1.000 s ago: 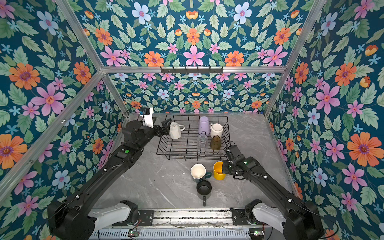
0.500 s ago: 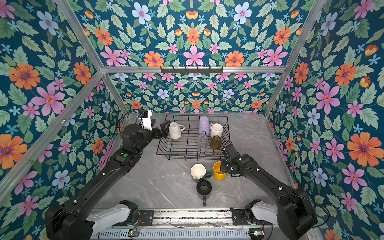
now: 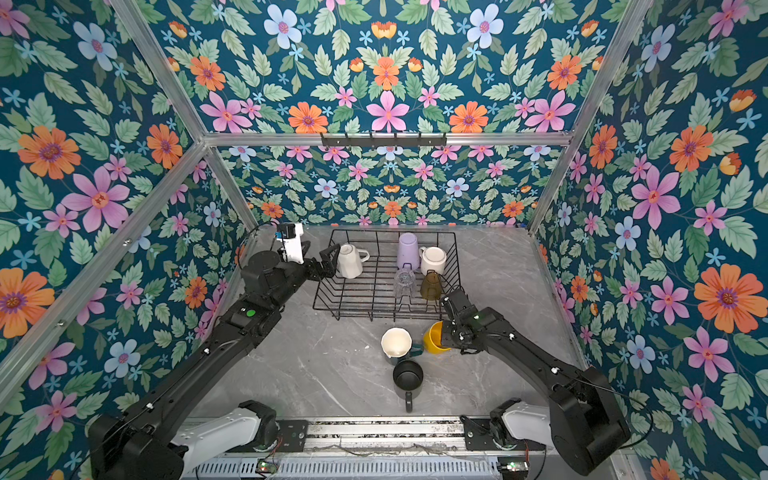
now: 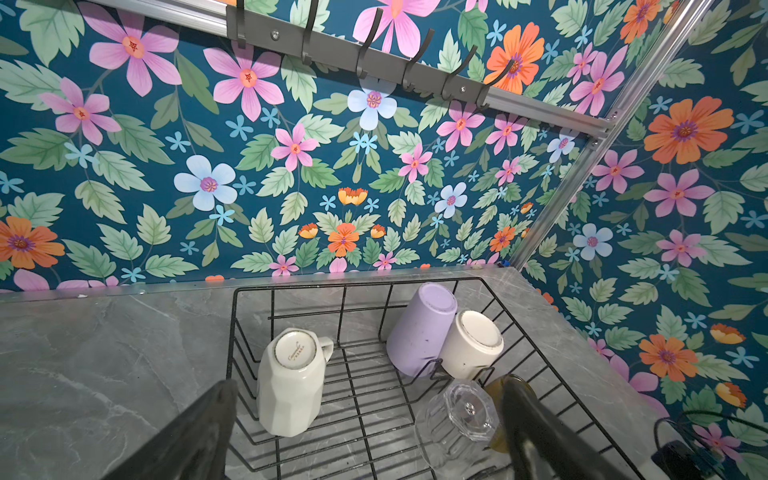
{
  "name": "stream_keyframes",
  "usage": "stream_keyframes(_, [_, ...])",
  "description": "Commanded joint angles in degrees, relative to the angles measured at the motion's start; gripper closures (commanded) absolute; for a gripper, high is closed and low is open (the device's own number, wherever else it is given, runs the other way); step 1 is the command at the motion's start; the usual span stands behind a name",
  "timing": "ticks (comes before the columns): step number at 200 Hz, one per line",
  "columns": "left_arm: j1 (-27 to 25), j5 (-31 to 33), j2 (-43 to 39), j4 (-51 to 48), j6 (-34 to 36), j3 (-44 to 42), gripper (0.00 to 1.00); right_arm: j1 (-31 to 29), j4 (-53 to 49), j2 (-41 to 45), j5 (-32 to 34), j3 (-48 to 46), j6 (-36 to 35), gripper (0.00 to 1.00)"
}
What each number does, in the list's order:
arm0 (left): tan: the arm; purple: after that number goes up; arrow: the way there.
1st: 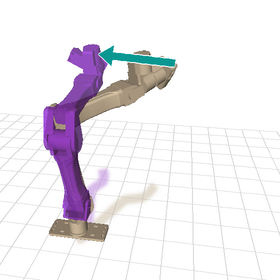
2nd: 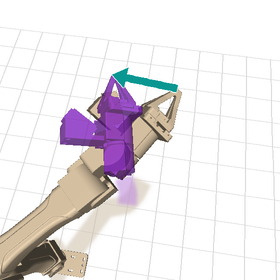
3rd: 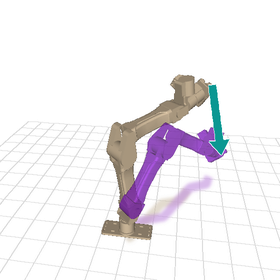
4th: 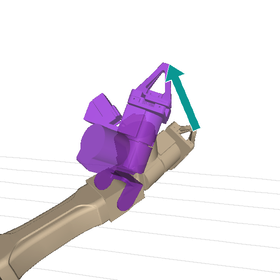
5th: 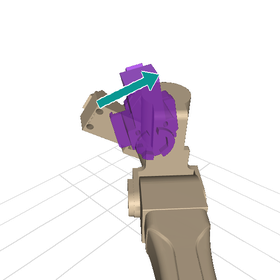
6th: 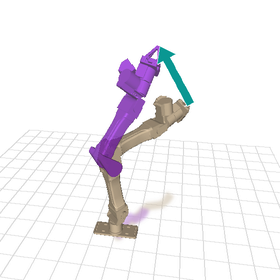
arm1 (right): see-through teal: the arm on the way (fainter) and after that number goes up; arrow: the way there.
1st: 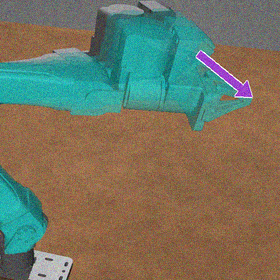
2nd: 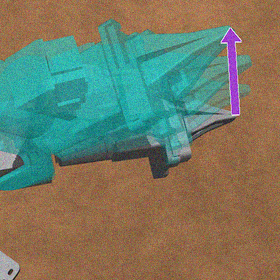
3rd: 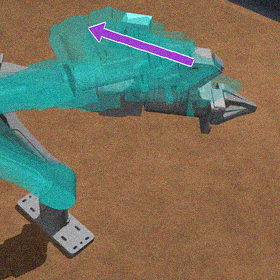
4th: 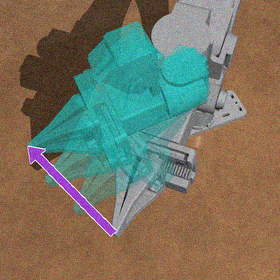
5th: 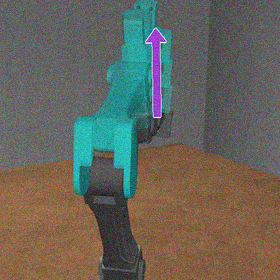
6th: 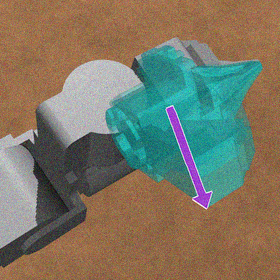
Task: Load the cups into the dish rack
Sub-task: 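Grasp the yellow mug by its rim with the right gripper, then lift the yellow mug and swing it toward the left gripper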
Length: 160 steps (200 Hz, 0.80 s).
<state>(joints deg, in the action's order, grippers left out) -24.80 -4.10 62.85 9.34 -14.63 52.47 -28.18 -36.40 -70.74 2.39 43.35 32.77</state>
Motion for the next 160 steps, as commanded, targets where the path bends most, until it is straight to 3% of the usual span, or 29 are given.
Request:
stream_keyframes(1, [-0.02,0.33,-0.35,1.64,-0.04,-0.13,0.0,-0.04,0.04,0.75,0.68,-0.11,0.1,1.0])
stream_keyframes(66, [0.01,-1.01,-1.27,4.07,-0.83,-1.78,0.0,-0.07,-4.83,8.14,0.21,0.3,0.91,1.0])
stream_keyframes(103, [0.0,-5.66,-2.43,9.18,-0.98,-4.6,0.0,0.64,-9.48,16.31,-0.99,3.09,1.01,1.0])
stream_keyframes(160, [-0.04,-24.17,-4.72,23.64,-0.22,-12.05,0.0,2.5,-6.41,21.76,-13.82,8.28,2.07,1.0])
